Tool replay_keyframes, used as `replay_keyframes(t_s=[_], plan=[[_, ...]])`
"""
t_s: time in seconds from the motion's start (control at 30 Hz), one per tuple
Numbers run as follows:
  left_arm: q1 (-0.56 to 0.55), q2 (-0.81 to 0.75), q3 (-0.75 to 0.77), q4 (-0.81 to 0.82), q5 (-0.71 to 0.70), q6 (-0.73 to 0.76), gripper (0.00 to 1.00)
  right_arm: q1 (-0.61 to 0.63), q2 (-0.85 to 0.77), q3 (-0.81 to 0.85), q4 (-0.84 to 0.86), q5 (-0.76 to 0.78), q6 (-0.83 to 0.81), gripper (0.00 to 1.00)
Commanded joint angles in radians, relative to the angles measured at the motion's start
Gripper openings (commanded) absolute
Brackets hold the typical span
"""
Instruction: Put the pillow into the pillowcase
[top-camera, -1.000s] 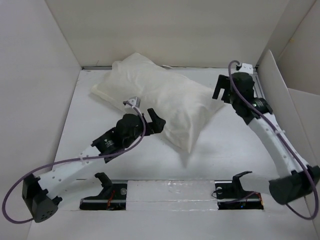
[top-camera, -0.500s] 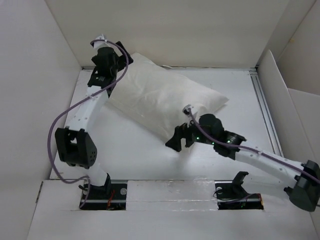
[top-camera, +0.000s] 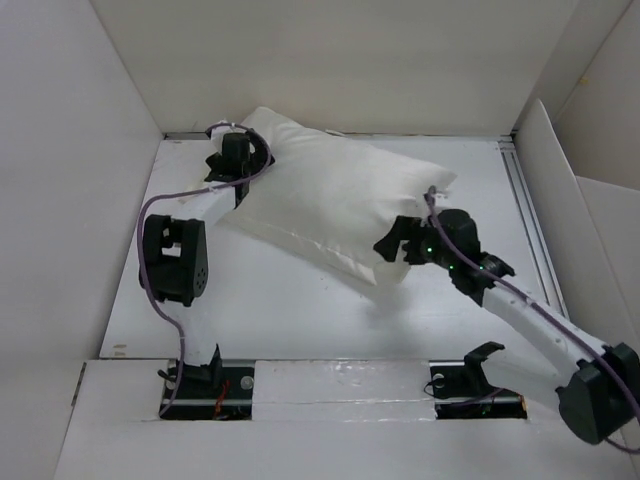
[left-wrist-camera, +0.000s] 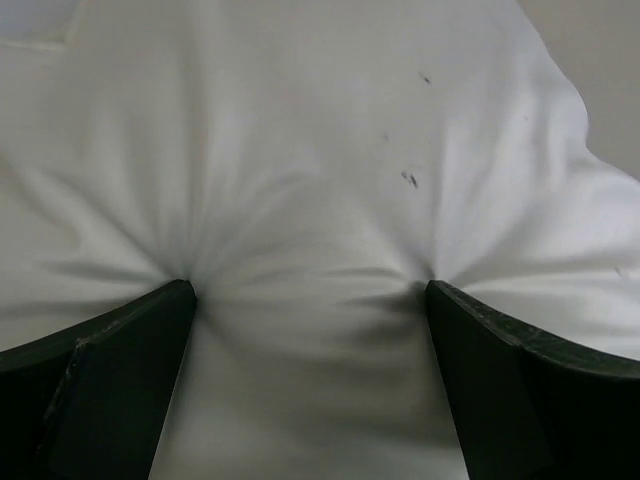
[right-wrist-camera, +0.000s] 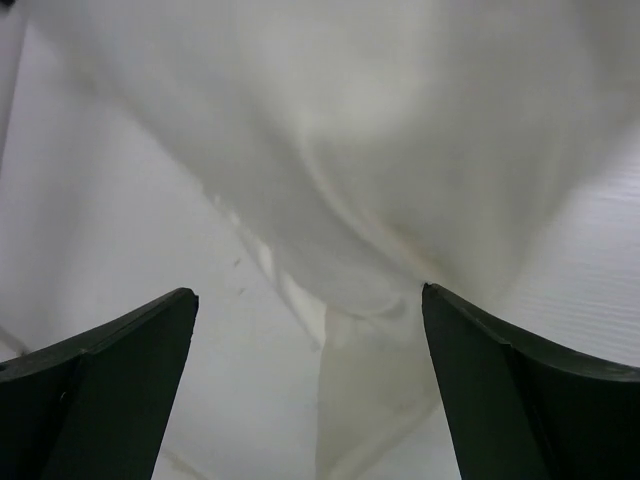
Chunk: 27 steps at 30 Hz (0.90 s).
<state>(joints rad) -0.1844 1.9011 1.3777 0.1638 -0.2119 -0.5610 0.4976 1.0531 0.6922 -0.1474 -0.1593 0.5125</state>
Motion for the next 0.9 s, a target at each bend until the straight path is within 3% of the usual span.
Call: replay_keyframes(t_s=[0.0,0.07,0.17,0.23,0.37,0.43,0.6,0.67,0.87], plan=[[-0.065,-0.134,-0.178,0.000,0.015,-0.105,1.00,-0.132,-0.087,0.042,-0.125,0.132,-0.021,1.00],[-0.131,-0.256,-0.324,0.060,0.037,-0.123,1.00,-0.230,-0.078,0.105,-0.136,0.080,-0.070,1.00],[-0.220,-0.358,-0.408,0.072,0.025,-0.169,1.00,-0.336,0.042,0.211,-0.172,0.000,-0.152,1.00],[-0.337,-0.457,-0.491,0.086,-0.027,-0.204,1.00,-0.376,0.115,0.251,-0.204,-0.040,-0.184,1.00],[-0.484,-0.586,-0.606,0.056,-0.121,-0.272,1.00,-0.418,-0.008,0.233,-0.170,-0.178,-0.163,1.00],[-0.506,-0.672,-0.617,-0.001,-0.145,-0.283,1.00,-0.404,-0.098,0.222,-0.158,-0.197,-0.154,1.00],[-0.506,-0.885,-0.612,-0.165,-0.292,-0.272,1.00,-0.321,-0.284,0.323,-0.351,-0.129,-0.203,1.00],[-0.454,-0.937,-0.582,-0.194,-0.281,-0.243,1.00,-0.291,-0.326,0.334,-0.385,-0.141,-0.203,1.00],[-0.454,-1.010,-0.493,-0.322,-0.279,-0.214,1.00,-0.246,-0.511,0.343,-0.484,-0.241,-0.232,1.00]])
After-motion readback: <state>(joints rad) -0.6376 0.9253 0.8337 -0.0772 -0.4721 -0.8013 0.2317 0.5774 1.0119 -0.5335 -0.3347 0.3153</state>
